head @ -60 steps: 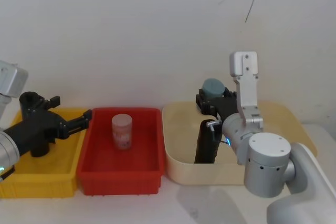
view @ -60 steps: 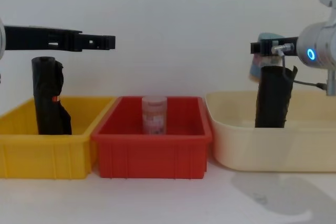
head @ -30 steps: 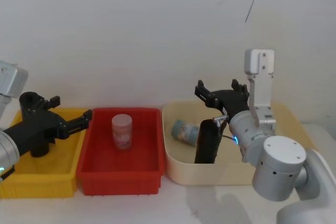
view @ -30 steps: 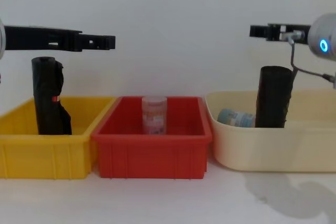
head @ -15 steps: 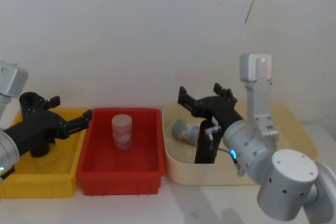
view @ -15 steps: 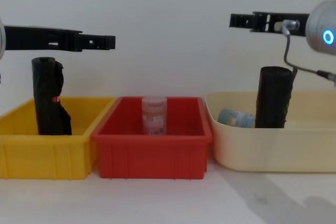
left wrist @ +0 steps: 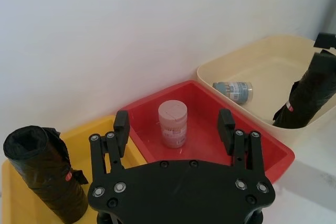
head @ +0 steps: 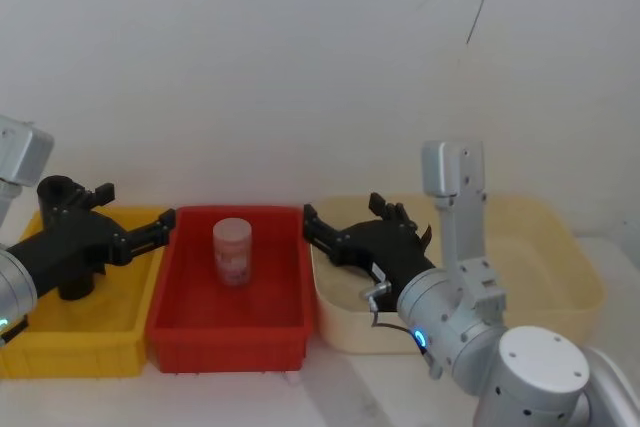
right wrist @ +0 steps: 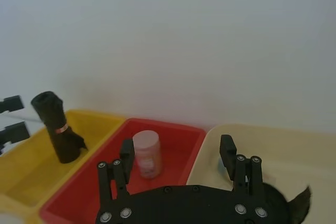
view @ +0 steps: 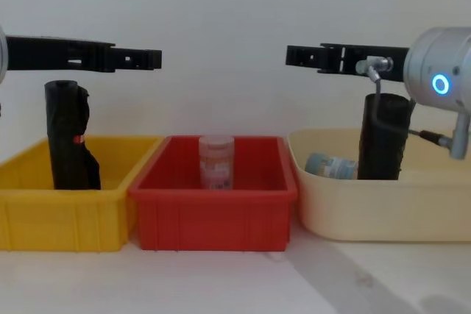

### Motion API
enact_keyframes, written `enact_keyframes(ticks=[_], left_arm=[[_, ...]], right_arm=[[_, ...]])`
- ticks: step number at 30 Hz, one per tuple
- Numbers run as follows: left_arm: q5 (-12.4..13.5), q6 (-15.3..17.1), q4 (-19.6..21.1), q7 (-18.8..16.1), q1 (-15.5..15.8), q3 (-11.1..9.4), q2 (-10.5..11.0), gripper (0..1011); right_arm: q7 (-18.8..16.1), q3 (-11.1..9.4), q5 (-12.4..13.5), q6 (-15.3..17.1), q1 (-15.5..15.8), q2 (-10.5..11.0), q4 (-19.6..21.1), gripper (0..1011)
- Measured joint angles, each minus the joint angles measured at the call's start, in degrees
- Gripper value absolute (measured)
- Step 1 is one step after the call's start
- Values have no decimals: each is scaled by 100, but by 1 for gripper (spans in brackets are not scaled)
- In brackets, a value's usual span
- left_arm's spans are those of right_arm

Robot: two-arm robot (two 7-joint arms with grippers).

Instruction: Pick up the garbage bag with the one hand and transfer it to the other hand.

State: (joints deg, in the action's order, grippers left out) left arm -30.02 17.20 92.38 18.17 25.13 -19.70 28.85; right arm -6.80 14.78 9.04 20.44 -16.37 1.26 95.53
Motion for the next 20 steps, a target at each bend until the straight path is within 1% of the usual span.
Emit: enact_keyframes(ticks=[8,20], left_arm=[[0,0,0,0,0,0,0,1001],[0,0,0,0,0,0,0,1001]], right_arm=[[-33,110,8,-38,138,-4,92,1000],[-53,184,15,-65,231,-9,153,1000]])
